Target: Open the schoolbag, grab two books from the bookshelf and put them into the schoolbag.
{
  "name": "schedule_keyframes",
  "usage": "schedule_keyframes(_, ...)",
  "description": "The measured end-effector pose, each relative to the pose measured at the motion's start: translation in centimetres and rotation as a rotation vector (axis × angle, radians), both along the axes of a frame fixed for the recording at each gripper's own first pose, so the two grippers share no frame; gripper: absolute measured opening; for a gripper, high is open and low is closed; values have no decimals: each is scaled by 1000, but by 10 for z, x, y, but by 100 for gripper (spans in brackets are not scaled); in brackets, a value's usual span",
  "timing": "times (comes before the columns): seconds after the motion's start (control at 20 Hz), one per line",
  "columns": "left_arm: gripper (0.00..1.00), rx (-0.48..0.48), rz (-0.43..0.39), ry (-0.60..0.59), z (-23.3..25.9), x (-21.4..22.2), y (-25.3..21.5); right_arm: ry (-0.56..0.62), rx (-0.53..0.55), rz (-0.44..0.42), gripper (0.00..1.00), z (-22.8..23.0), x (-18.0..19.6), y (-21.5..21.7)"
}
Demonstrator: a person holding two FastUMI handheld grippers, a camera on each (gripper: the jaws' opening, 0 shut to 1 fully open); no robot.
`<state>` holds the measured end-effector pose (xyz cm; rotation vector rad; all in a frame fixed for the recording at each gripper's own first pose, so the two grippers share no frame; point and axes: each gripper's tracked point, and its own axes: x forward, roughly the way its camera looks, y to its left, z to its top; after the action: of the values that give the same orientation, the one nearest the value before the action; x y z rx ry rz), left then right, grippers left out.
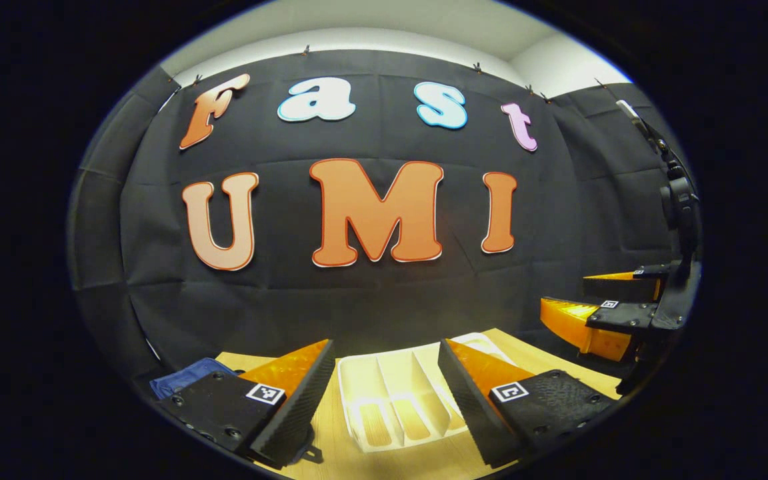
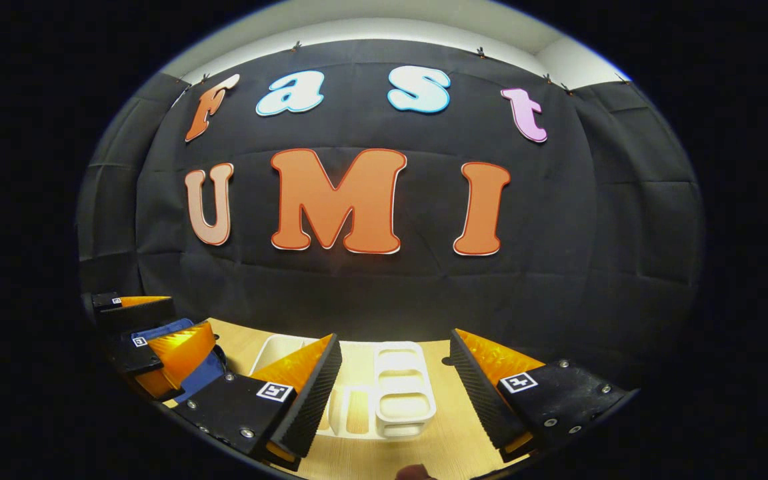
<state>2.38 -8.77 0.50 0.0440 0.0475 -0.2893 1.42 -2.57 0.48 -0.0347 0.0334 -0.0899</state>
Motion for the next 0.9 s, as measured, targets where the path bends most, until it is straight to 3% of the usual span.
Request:
schedule_keyframes(0.15,100,14,-9,-40,15,-7,-6,-5,3,-11,97,-2,-5,-8)
schedule_keyframes(0.35,96,33,-21,-88,28,-11,-15,-11,7,-22,97,-2,-10,-17)
schedule_keyframes(0.4,100,27,-26,-94,29,-13,-18,-12,9,-21,97,-2,-10,-18)
schedule_keyframes(0.45,96,23,-32,-97,30,-14,-21,-16,11,-22,97,-2,-11,-20)
schedule_keyframes(0.55,100,23,-36,-97,29,-14,-25,-24,11,-26,97,-2,-13,-23)
schedule_keyframes(0.6,96,23,-38,-94,26,-14,-26,-27,9,-23,97,-3,-14,-22)
schedule_keyframes(0.65,100,25,-38,-87,23,-13,-27,-25,2,-22,97,-5,-14,-21)
schedule_keyframes(0.9,100,28,-37,-66,15,-8,-24,-15,-14,-10,96,-12,-11,-13)
